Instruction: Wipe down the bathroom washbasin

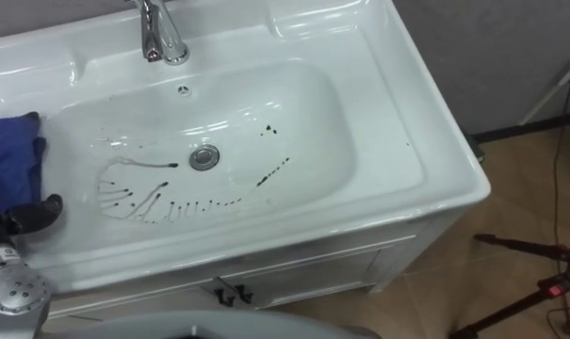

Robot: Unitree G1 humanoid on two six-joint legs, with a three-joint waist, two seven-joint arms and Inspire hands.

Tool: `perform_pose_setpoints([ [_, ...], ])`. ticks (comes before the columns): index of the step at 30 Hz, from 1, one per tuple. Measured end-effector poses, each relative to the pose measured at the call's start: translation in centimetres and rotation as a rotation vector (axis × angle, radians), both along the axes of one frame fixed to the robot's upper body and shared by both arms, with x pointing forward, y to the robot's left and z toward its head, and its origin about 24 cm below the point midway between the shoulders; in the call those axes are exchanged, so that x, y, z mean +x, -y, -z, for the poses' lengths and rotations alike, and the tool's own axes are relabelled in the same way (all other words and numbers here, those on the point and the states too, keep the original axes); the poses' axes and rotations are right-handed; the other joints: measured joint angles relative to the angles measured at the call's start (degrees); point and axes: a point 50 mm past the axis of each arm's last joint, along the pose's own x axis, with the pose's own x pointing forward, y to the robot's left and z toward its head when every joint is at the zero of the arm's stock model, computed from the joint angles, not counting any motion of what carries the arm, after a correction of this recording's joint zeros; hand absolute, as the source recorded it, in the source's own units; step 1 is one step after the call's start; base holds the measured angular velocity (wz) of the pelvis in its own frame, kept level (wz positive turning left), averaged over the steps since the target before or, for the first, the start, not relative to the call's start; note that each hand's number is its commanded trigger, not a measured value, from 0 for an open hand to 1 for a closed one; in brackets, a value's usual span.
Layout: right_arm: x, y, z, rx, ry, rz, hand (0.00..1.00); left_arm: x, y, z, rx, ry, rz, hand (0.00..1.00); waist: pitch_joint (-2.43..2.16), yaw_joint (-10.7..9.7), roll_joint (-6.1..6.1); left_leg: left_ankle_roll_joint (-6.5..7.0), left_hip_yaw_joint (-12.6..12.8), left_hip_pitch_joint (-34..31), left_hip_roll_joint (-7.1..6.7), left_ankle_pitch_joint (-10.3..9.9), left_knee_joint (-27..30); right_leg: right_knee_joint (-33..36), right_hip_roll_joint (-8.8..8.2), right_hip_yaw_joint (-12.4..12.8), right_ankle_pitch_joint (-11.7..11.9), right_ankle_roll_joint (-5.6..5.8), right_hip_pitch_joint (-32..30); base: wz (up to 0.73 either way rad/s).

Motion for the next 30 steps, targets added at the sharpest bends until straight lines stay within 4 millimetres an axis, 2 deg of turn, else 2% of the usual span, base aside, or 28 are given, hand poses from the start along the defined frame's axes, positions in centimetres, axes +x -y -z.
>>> perform_pose_setpoints([
  [14,-0.2,0.4,-0.1,-0.010,-0.005,0.043,0.00,-0.4,-0.4,0.5,-0.006,-0.028,-0.002,0.00,0.01,0.2,-0.16,-0.12,0.2,1.0,0.11,0.1,-0.1,-0.2,0.09,0.1,-0.1,-0.14,0.9,-0.01],
  [23,-1.1,0.5,-0.2,-0.012,-0.027,0.051,0.00,-0.1,-0.6,0.3,-0.003,-0.023,0.005,0.00,-0.05,0.2,-0.54,-0.31,0.1,1.0,0.10,0.2,-0.4,-0.1,0.11,-0.1,-0.2,-0.24,0.8,0.00],
  [24,-1.1,0.5,-0.2,-0.012,-0.026,0.052,0.00,0.0,-0.6,0.3,-0.002,-0.023,0.006,0.42,-0.06,0.2,-0.62,-0.33,0.0,1.0,0.10,0.3,-0.4,-0.1,0.13,-0.2,-0.2,-0.25,0.8,0.00],
  [25,-1.1,0.5,-0.2,-0.012,-0.025,0.053,0.00,0.0,-0.6,0.2,-0.003,-0.022,0.006,0.64,-0.04,0.2,-0.70,-0.35,-0.1,0.9,0.11,0.3,-0.4,-0.1,0.14,-0.2,-0.2,-0.27,0.7,0.00],
  [26,-1.2,0.5,-0.2,-0.013,-0.027,0.053,0.00,0.0,-0.7,0.2,-0.003,-0.022,0.007,1.00,-0.04,0.2,-0.75,-0.36,-0.1,0.9,0.11,0.3,-0.4,-0.1,0.15,-0.3,-0.2,-0.29,0.7,0.00],
  [30,-1.2,0.5,-0.2,-0.013,-0.023,0.049,0.00,-0.1,-0.9,0.4,-0.007,-0.040,0.014,1.00,-0.09,0.3,-0.86,-0.43,-0.1,0.9,0.14,0.3,-0.4,-0.1,0.21,-0.3,-0.3,-0.33,0.8,0.00],
])
